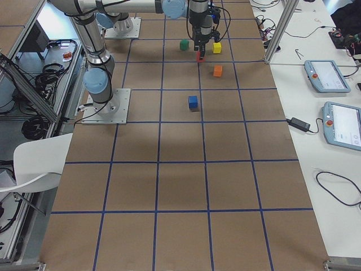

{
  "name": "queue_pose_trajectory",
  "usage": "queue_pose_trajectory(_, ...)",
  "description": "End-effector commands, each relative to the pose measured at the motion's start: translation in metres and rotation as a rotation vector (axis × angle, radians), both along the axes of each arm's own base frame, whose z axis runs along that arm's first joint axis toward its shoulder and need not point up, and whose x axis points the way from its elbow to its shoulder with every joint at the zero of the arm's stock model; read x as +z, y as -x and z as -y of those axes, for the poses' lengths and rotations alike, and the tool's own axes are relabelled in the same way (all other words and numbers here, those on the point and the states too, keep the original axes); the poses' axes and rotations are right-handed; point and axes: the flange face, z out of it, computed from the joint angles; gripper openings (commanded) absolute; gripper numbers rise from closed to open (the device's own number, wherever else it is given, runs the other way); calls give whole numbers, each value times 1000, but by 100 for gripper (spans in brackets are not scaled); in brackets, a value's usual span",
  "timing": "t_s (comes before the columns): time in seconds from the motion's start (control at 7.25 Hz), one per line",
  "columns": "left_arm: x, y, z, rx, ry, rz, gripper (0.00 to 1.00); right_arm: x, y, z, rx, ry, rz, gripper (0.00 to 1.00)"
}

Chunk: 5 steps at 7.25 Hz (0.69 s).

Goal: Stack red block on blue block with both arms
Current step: 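Lower the red block and open the left gripper to release it, then raise the left gripper back toward rest while the right arm starts moving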

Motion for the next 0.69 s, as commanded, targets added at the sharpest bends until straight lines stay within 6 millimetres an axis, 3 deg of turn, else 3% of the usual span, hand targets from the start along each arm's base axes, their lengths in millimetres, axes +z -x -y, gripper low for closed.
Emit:
queue_pose_trajectory(0.0, 52, -48, 16, 4, 43, -18, 100, 0, 3, 1, -10, -1, 6, 100)
queue_pose_trajectory(0.28, 121, -104, 18, 54, 69, -47, 100, -9, 3, 4, -11, -29, 3, 100)
queue_pose_trajectory(0.41, 158, -144, 15, 19, 81, -39, 100, -11, 1, 5, -8, -30, 8, 100)
queue_pose_trajectory(0.55, 183, -171, -1, -7, 60, -22, 100, -14, 0, 9, -10, -29, 6, 100)
